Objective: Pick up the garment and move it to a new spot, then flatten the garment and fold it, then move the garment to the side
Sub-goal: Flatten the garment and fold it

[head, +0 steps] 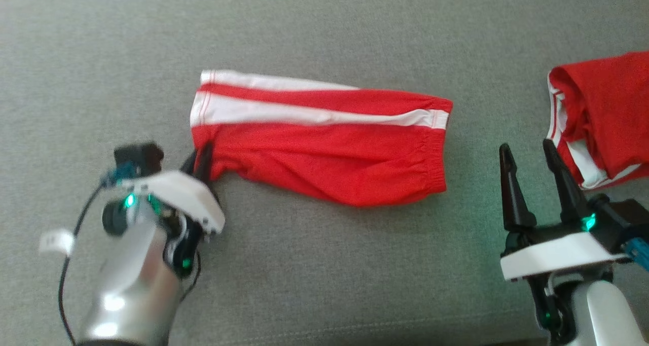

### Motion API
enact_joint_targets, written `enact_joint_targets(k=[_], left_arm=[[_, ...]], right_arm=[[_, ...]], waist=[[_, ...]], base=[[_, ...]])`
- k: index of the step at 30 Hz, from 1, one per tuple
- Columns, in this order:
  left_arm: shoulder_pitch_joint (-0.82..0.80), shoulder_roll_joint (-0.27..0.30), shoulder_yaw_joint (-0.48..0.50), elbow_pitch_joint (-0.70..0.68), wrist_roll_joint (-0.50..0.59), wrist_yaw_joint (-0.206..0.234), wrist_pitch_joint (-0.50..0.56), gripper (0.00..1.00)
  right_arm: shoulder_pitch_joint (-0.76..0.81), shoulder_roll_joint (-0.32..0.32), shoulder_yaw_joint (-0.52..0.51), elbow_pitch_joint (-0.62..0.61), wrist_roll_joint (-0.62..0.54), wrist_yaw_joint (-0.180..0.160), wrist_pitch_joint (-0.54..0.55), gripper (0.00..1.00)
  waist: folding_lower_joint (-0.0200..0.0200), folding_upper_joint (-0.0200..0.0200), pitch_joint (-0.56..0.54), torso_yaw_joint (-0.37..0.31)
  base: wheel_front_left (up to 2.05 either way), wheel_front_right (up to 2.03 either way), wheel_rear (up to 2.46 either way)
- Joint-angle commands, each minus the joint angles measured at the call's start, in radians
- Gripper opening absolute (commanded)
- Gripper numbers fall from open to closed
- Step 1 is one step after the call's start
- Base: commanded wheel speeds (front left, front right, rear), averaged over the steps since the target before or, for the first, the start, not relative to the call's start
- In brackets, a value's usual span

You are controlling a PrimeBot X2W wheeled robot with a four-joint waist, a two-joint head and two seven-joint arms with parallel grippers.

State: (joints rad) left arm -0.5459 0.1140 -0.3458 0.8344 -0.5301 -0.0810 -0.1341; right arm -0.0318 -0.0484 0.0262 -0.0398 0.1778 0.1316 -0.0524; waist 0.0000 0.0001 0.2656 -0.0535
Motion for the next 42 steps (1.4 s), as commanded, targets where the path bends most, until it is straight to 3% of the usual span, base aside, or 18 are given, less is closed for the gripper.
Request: enact_joint_targets(k=[1, 10, 11, 12, 13, 26, 33, 42], left_arm=[[0.040, 0.043, 0.036, -0.053, -0.010, 0.021, -0.007, 0.00], [0.229, 0.065, 0.037, -0.323, -0.025, 0.095, 0.052, 0.00], [0.245, 0.069, 0.034, -0.347, -0.023, 0.105, 0.065, 0.16], [0.259, 0.074, 0.034, -0.371, -0.021, 0.117, 0.073, 0.82], [0.270, 0.079, 0.034, -0.394, -0.015, 0.131, 0.075, 1.00], [0.383, 0.127, 0.058, -0.712, 0.143, 0.280, -0.110, 1.00], [0.459, 0.156, 0.047, -0.842, 0.206, 0.313, -0.118, 1.00], [0.499, 0.168, 0.031, -0.870, 0.207, 0.320, -0.092, 1.00]], right_arm=[[0.002, -0.002, 0.017, -0.031, 0.015, -0.001, 0.008, 1.00], [0.037, -0.002, 0.002, -0.039, 0.019, -0.001, 0.031, 1.00], [0.039, -0.002, 0.001, -0.039, 0.019, -0.001, 0.033, 1.00], [0.040, -0.002, 0.000, -0.040, 0.019, -0.001, 0.036, 1.00], [0.040, -0.002, -0.001, -0.041, 0.016, -0.001, 0.039, 1.00], [0.043, -0.002, -0.034, -0.101, -0.087, -0.001, 0.087, 1.00], [0.066, -0.002, -0.035, -0.122, -0.106, -0.001, 0.111, 1.00], [0.073, -0.002, -0.026, -0.131, -0.095, -0.001, 0.119, 1.00]], waist=[[0.0000, -0.0001, -0.021, 0.015], [0.0000, -0.0001, -0.056, 0.031], [0.0000, -0.0001, -0.058, 0.030], [0.0000, -0.0001, -0.060, 0.029], [0.0000, -0.0001, -0.063, 0.028], [0.0000, -0.0001, -0.136, 0.049], [0.0000, -0.0001, -0.170, 0.063], [0.0000, -0.0001, -0.172, 0.063]], base=[[0.00, 0.00, 0.00], [0.00, 0.00, 0.00], [0.00, 0.00, 0.00], [0.00, 0.00, 0.00], [0.00, 0.00, 0.00], [0.00, 0.00, 0.00], [0.00, 0.00, 0.00], [0.00, 0.00, 0.00]])
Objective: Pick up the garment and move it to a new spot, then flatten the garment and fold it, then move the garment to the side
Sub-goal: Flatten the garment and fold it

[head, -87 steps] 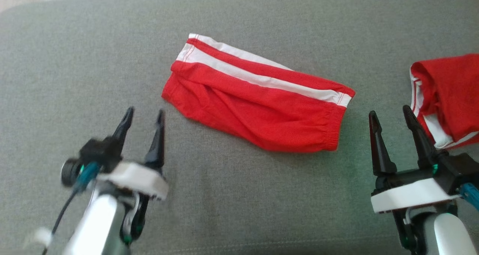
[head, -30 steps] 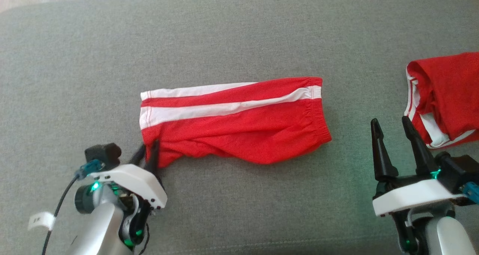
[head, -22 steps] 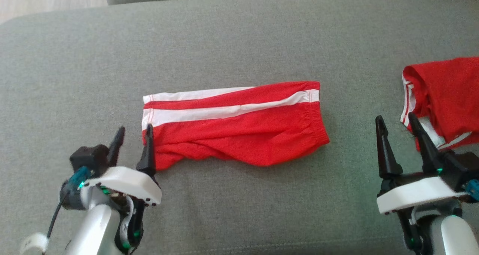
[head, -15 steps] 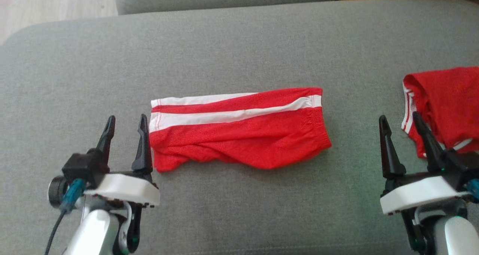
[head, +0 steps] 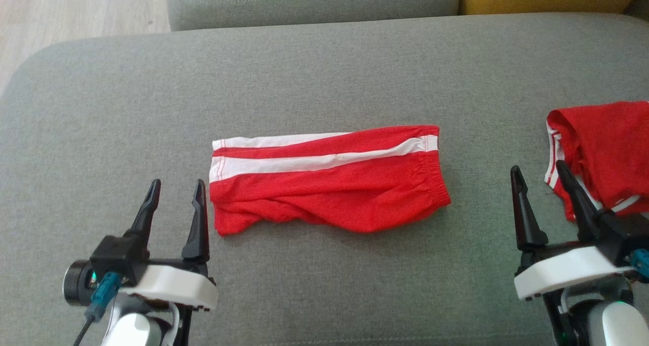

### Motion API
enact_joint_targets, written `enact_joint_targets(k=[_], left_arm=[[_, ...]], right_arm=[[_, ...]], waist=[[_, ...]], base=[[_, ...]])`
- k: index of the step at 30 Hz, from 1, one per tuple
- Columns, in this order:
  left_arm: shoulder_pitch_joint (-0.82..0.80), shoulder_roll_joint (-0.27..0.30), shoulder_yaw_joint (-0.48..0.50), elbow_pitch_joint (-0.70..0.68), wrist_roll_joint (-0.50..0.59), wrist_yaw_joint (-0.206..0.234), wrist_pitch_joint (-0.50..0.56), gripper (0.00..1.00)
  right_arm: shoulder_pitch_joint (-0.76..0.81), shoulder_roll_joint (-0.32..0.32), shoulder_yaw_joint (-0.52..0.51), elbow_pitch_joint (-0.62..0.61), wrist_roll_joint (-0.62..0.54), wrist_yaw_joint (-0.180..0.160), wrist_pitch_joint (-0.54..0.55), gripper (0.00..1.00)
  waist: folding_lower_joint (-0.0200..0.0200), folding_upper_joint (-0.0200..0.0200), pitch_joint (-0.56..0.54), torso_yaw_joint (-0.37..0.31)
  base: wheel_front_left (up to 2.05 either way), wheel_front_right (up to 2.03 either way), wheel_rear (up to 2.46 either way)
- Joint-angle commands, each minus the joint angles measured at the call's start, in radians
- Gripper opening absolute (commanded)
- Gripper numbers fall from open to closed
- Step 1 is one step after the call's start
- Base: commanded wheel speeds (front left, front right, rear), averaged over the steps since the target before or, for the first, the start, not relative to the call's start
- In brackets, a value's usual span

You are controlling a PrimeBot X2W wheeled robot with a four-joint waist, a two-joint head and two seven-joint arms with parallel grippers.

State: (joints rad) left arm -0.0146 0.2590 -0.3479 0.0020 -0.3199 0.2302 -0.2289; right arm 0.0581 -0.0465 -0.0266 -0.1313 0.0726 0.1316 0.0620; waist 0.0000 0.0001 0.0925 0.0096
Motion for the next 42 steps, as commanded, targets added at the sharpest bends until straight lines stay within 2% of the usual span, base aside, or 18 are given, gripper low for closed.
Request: enact_joint_targets(k=[1, 12, 16, 25, 27, 29, 33, 39, 40, 41, 42], left_arm=[[-0.031, 0.023, 0.033, -0.039, -0.004, 0.010, 0.004, 1.00], [-0.040, 0.022, 0.025, -0.046, -0.010, 0.012, 0.008, 1.00], [-0.063, 0.019, 0.016, -0.050, -0.006, 0.007, 0.007, 1.00], [-0.123, -0.004, -0.008, -0.029, 0.004, -0.011, -0.009, 1.00], [-0.136, -0.016, -0.014, -0.017, 0.003, -0.015, -0.015, 1.00], [-0.143, -0.022, -0.018, -0.010, 0.003, -0.020, -0.018, 1.00], [-0.155, -0.031, -0.022, 0.000, 0.005, -0.026, -0.024, 1.00], [-0.162, -0.035, -0.017, 0.009, 0.008, -0.030, -0.029, 1.00], [-0.164, -0.035, -0.016, 0.010, 0.008, -0.031, -0.029, 1.00], [-0.165, -0.035, -0.015, 0.011, 0.009, -0.032, -0.030, 1.00], [-0.166, -0.035, -0.014, 0.012, 0.009, -0.032, -0.030, 1.00]], right_arm=[[-0.018, -0.004, 0.027, -0.039, 0.013, -0.001, 0.004, 1.00], [-0.019, -0.004, 0.022, -0.023, 0.037, -0.001, 0.006, 1.00], [-0.055, -0.004, 0.029, 0.023, 0.049, -0.001, 0.008, 1.00], [-0.245, -0.004, 0.156, 0.322, 0.103, -0.001, -0.027, 1.00], [-0.295, -0.004, 0.155, 0.437, 0.100, -0.001, -0.041, 1.00], [-0.318, -0.004, 0.137, 0.499, 0.090, -0.001, -0.051, 1.00], [-0.345, -0.004, 0.133, 0.588, 0.108, -0.001, -0.053, 1.00], [-0.383, -0.004, 0.156, 0.693, 0.147, -0.001, 0.016, 1.00], [-0.389, -0.004, 0.160, 0.704, 0.157, -0.001, 0.023, 0.58], [-0.393, -0.004, 0.165, 0.713, 0.162, -0.001, 0.030, 0.35], [-0.395, -0.004, 0.170, 0.718, 0.176, -0.001, 0.033, 0.00]], waist=[[0.0000, -0.0001, 0.001, 0.000], [0.0000, -0.0001, 0.008, 0.011], [0.0000, -0.0001, 0.034, 0.031], [0.0000, -0.0001, 0.101, 0.082], [0.0000, -0.0001, 0.114, 0.096], [0.0000, -0.0001, 0.121, 0.104], [0.0000, -0.0001, 0.133, 0.113], [0.0000, -0.0001, 0.143, 0.112], [0.0000, -0.0001, 0.144, 0.112], [0.0000, -0.0001, 0.144, 0.111], [0.0000, -0.0001, 0.143, 0.109]], base=[[0.00, 0.00, 0.00], [0.00, 0.00, 0.00], [0.00, 0.00, 0.00], [0.00, 0.00, 0.00], [0.00, 0.00, 0.00], [0.00, 0.00, 0.00], [0.00, 0.00, 0.00], [0.00, 0.00, 0.00], [0.00, 0.00, 0.00], [0.00, 0.00, 0.00], [0.00, 0.00, 0.00]])
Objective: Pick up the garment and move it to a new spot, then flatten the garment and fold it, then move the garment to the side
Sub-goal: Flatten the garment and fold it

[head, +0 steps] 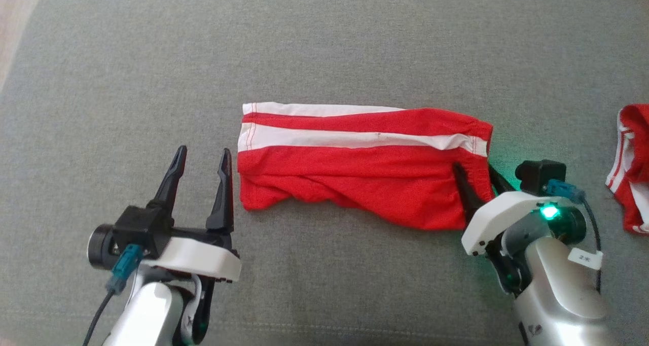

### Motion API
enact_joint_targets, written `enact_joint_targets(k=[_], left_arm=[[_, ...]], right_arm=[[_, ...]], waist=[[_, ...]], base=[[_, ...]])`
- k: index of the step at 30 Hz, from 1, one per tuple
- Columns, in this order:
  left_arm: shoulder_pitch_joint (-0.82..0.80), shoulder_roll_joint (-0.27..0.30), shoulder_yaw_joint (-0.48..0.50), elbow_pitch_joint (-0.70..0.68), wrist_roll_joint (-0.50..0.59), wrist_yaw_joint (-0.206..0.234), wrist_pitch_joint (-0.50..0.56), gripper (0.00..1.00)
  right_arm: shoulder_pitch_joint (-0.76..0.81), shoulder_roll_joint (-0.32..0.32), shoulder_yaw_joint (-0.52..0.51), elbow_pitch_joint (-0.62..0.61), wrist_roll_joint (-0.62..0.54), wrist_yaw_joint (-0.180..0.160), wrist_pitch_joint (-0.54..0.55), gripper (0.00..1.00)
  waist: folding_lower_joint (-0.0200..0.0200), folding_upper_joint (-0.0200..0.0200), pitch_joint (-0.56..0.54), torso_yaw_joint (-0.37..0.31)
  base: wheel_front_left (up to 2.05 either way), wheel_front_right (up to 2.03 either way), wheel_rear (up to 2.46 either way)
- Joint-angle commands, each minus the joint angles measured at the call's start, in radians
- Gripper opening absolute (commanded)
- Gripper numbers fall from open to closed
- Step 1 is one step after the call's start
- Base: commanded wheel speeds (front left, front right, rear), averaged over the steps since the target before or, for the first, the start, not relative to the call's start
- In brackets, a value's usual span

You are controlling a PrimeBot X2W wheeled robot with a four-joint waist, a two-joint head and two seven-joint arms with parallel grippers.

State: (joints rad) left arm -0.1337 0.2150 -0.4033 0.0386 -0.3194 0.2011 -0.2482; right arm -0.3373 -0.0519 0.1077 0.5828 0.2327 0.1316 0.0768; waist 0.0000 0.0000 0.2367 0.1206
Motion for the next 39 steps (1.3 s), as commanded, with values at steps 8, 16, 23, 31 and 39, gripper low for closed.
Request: enact_joint_targets(k=[8, 16, 23, 31, 39], left_arm=[[-0.038, 0.008, 0.045, -0.022, 0.012, -0.004, -0.012, 1.00], [-0.028, 0.008, 0.045, -0.021, 0.012, -0.004, -0.013, 1.00], [-0.011, 0.008, 0.044, -0.020, 0.010, 0.000, -0.013, 1.00], [-0.024, 0.001, 0.031, -0.014, 0.006, -0.009, -0.013, 1.00], [-0.049, -0.017, 0.019, 0.001, 0.005, -0.017, -0.013, 1.00]], right_arm=[[0.016, -0.033, 0.047, -0.017, 0.079, -0.001, 0.008, 0.00], [0.065, -0.109, 0.052, -0.090, 0.162, -0.001, 0.038, 0.00], [0.094, -0.163, 0.082, -0.266, 0.370, -0.001, 0.220, 0.00], [0.045, -0.138, 0.061, -0.460, 0.598, -0.001, 0.462, 0.00], [-0.042, -0.021, 0.184, -0.432, 0.674, -0.001, 0.544, 0.00]], waist=[[0.0000, 0.0000, -0.017, -0.022], [0.0000, 0.0000, -0.034, -0.035], [0.0000, 0.0000, -0.050, -0.047], [0.0000, 0.0000, -0.046, -0.024], [0.0000, 0.0000, -0.027, 0.040]], base=[[0.00, 0.00, 0.00], [0.00, 0.00, 0.00], [0.00, 0.00, 0.00], [0.00, 0.00, 0.00], [0.00, 0.00, 0.00]])
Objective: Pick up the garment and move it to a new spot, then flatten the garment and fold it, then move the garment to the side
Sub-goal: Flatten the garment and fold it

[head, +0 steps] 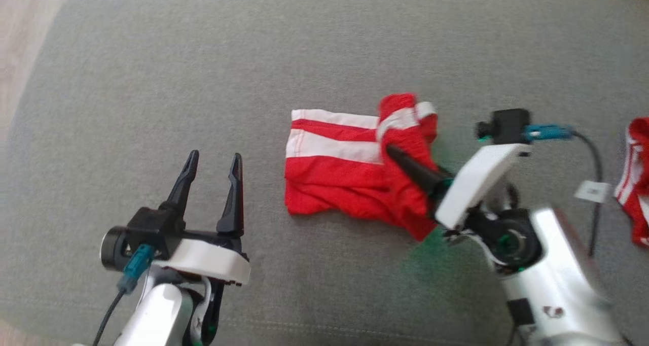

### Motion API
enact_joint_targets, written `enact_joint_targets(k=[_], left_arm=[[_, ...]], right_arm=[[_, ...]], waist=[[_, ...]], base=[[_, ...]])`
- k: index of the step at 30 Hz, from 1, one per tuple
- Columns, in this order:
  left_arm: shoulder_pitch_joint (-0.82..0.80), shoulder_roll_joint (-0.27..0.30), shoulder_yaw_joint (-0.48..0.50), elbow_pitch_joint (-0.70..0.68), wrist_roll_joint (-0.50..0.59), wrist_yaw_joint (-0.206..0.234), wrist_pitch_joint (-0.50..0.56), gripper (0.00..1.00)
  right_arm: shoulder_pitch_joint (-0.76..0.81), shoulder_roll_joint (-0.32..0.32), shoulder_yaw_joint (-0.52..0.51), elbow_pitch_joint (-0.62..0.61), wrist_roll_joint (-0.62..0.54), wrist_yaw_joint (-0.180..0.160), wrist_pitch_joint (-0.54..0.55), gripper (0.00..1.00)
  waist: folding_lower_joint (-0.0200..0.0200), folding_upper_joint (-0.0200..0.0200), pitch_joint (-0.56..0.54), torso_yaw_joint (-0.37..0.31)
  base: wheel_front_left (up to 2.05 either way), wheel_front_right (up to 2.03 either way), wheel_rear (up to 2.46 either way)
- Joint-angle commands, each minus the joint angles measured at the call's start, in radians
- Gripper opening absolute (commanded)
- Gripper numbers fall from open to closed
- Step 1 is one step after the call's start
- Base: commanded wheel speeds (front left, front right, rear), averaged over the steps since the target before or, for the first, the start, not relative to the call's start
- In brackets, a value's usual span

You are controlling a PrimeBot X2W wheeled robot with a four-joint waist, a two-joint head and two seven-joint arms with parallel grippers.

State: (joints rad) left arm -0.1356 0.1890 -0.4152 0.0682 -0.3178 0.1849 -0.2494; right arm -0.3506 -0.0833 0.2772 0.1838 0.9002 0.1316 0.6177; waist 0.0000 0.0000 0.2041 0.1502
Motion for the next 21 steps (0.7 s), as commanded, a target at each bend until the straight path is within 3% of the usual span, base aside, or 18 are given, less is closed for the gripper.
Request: enact_joint_targets(k=[1, 12, 13, 14, 15, 21], left_arm=[[-0.050, 0.007, 0.030, -0.028, 0.004, -0.003, -0.012, 1.00], [-0.068, -0.018, 0.032, -0.014, 0.010, -0.022, -0.012, 1.00], [-0.069, -0.019, 0.033, -0.014, 0.011, -0.023, -0.012, 1.00], [-0.069, -0.021, 0.035, -0.013, 0.013, -0.024, -0.012, 1.00], [-0.068, -0.022, 0.036, -0.013, 0.014, -0.025, -0.012, 1.00], [-0.068, -0.025, 0.045, -0.013, 0.023, -0.030, -0.012, 1.00]], right_arm=[[-0.040, 0.018, 0.034, -0.015, 0.012, -0.001, -0.007, 0.00], [-0.189, 0.033, 0.312, 0.247, 0.136, -0.001, -0.259, 0.00], [-0.203, 0.033, 0.335, 0.269, 0.139, -0.001, -0.280, 0.28], [-0.214, 0.033, 0.354, 0.288, 0.146, -0.001, -0.301, 0.89], [-0.225, 0.033, 0.369, 0.303, 0.155, -0.001, -0.325, 1.00], [-0.278, 0.033, 0.442, 0.339, 0.173, -0.001, -0.453, 1.00]], waist=[[0.0000, 0.0000, 0.009, 0.018], [0.0000, 0.0000, 0.036, 0.074], [0.0000, 0.0000, 0.037, 0.075], [0.0000, 0.0000, 0.038, 0.075], [0.0000, 0.0000, 0.040, 0.075], [0.0000, 0.0000, 0.049, 0.065]], base=[[0.00, 0.00, 0.00], [0.00, 0.00, 0.00], [0.00, 0.00, 0.00], [0.00, 0.00, 0.00], [0.00, 0.00, 0.00], [0.00, 0.00, 0.00]])
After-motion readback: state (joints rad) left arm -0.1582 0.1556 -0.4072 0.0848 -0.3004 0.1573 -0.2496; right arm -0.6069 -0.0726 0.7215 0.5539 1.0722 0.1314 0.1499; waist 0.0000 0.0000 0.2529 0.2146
